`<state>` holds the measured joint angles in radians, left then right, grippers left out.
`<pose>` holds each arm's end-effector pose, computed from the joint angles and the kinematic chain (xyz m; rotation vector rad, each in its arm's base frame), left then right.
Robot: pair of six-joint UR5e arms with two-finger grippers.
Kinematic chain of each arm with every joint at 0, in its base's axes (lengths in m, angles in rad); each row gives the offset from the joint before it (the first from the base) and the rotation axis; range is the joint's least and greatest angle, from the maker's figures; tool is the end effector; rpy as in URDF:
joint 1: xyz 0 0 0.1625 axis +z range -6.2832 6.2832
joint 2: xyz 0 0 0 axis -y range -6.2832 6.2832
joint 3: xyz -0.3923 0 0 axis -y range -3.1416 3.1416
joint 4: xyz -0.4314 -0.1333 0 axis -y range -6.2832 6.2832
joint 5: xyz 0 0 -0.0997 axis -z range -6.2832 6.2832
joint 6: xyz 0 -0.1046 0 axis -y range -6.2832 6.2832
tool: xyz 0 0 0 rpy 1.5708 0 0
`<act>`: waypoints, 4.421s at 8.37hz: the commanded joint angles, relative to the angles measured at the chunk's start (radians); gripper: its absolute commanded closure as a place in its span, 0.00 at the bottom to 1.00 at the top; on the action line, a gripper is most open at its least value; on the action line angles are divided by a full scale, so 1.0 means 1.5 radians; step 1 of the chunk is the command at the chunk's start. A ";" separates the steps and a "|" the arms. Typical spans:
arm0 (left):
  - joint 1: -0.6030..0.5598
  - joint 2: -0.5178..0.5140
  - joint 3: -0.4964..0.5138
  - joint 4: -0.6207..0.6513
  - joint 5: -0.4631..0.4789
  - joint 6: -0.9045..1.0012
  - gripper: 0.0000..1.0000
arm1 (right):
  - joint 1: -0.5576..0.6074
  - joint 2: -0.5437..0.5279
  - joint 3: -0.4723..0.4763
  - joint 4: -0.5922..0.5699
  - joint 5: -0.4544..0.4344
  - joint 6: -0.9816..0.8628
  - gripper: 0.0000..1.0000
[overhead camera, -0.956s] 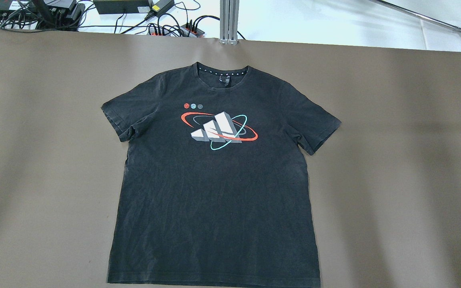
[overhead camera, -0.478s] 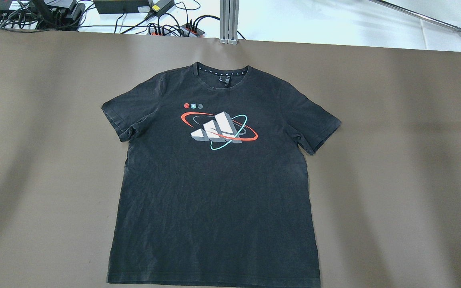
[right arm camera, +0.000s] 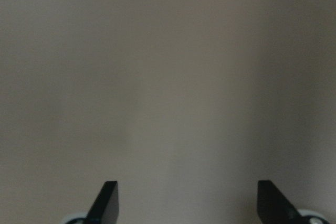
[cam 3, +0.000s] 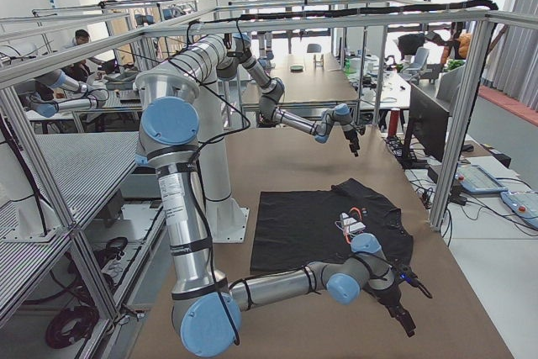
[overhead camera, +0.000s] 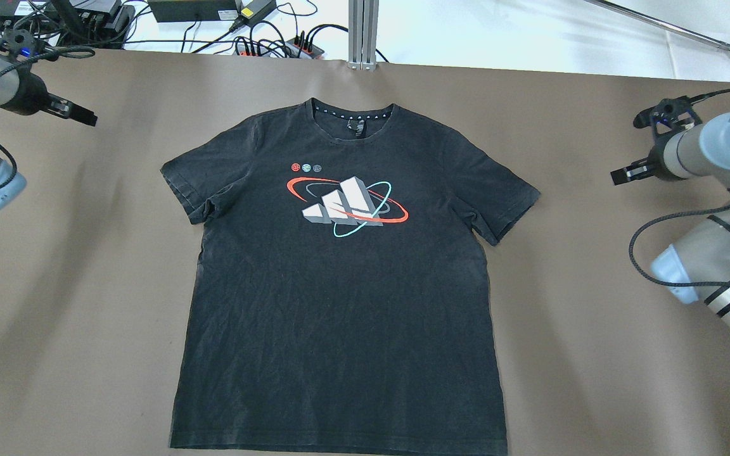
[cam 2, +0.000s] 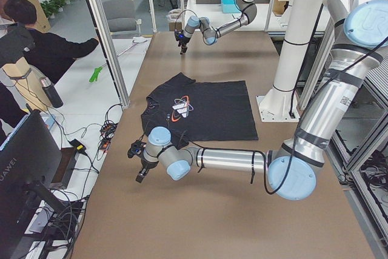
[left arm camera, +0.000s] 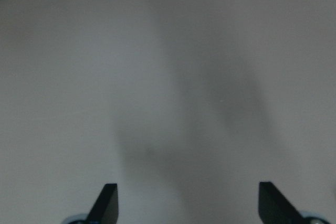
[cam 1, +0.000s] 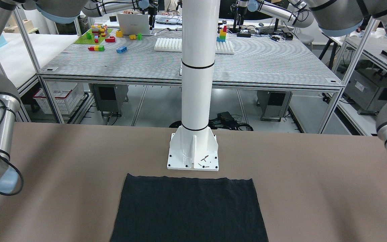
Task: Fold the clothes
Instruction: 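Move both grippers in toward the shirt's sleeves, then grasp the sleeve nearest the left gripper and fold it inward onto the shirt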
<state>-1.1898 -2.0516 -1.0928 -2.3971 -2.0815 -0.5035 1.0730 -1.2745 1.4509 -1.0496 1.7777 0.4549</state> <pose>0.2017 -0.7244 0.4972 0.5260 0.7803 0.0983 -0.2271 -0.6521 0.4764 0.5269 -0.4952 -0.1132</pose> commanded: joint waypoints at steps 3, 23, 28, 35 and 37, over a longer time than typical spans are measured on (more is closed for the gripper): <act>0.111 -0.042 0.051 -0.120 -0.005 -0.200 0.06 | -0.058 0.048 -0.068 0.098 0.037 0.079 0.06; 0.129 -0.063 -0.010 -0.137 -0.002 -0.327 1.00 | -0.068 0.048 -0.068 0.099 0.031 0.079 0.06; 0.152 -0.198 -0.009 -0.037 0.003 -0.435 1.00 | -0.068 0.048 -0.068 0.099 0.031 0.079 0.06; 0.288 -0.240 0.010 -0.032 0.183 -0.471 1.00 | -0.068 0.048 -0.069 0.098 0.030 0.079 0.06; 0.286 -0.243 0.020 -0.032 0.185 -0.471 1.00 | -0.068 0.049 -0.069 0.098 0.030 0.079 0.06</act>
<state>-0.7679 -2.4095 -1.0773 -2.4455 -1.8248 -1.2091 0.9710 -1.2026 1.3469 -0.9020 1.8224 0.5737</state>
